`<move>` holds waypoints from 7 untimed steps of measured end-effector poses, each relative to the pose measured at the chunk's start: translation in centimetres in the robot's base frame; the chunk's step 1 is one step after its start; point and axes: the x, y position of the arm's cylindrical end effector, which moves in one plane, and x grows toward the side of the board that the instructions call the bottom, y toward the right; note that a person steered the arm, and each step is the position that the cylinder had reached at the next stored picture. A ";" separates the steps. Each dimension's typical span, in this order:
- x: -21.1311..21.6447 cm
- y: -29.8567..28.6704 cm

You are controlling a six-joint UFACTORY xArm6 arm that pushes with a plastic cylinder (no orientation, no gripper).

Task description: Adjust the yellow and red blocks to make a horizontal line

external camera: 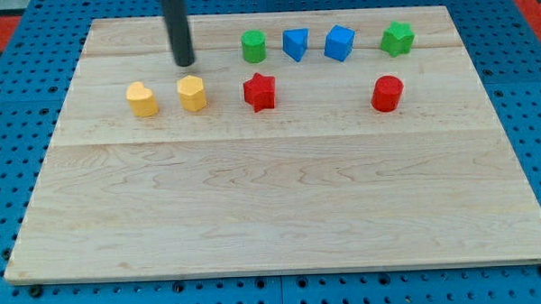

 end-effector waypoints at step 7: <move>3.2 4.1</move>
